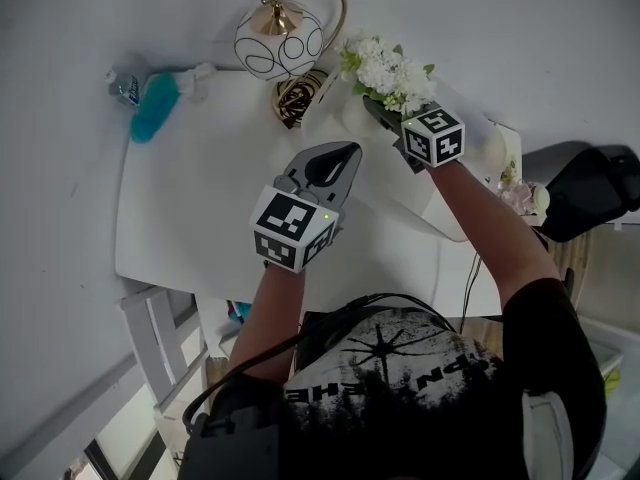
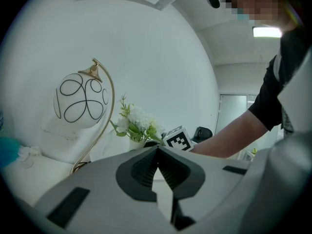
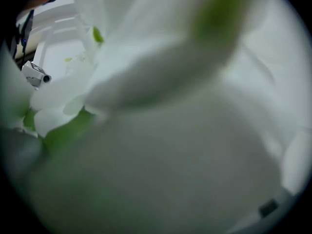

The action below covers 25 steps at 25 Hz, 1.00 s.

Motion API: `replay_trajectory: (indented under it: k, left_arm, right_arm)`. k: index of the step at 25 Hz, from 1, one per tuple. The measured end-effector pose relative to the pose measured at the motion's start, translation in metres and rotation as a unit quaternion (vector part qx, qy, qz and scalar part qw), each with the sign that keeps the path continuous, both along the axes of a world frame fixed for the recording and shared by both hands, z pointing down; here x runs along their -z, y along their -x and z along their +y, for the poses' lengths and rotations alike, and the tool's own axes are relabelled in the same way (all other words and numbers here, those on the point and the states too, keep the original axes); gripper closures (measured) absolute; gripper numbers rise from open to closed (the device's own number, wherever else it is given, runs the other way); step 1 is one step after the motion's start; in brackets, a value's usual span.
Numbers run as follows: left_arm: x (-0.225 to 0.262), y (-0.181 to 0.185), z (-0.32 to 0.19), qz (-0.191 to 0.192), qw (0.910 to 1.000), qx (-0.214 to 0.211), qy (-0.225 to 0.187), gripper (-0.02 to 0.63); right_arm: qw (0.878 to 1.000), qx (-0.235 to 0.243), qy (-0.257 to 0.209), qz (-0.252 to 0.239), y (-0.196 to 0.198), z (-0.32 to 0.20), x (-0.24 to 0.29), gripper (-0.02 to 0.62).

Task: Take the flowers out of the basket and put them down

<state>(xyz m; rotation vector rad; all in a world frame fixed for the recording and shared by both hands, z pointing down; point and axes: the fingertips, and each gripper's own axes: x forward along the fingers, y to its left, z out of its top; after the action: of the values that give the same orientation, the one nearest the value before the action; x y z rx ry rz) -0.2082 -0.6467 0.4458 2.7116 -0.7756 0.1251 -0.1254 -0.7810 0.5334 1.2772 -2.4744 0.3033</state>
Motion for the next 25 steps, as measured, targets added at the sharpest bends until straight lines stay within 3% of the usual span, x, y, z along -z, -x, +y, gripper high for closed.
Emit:
replay_trajectory:
  k: [16, 25]
  left_arm:
    - [0.014, 0.003, 0.024, -0.027, 0.9995, 0.005, -0.015, 0.595]
    - [0.041, -0.037, 0.054, -0.025, 0.9987, -0.026, -0.037, 0.595]
  right_arm:
    - [0.999, 0.038, 0.018, -0.003, 0.015, 0.047, 0.037, 0.354]
    - [1.000, 0.029, 0.000, -0.001, -0.015, 0.077, 0.086, 0.354]
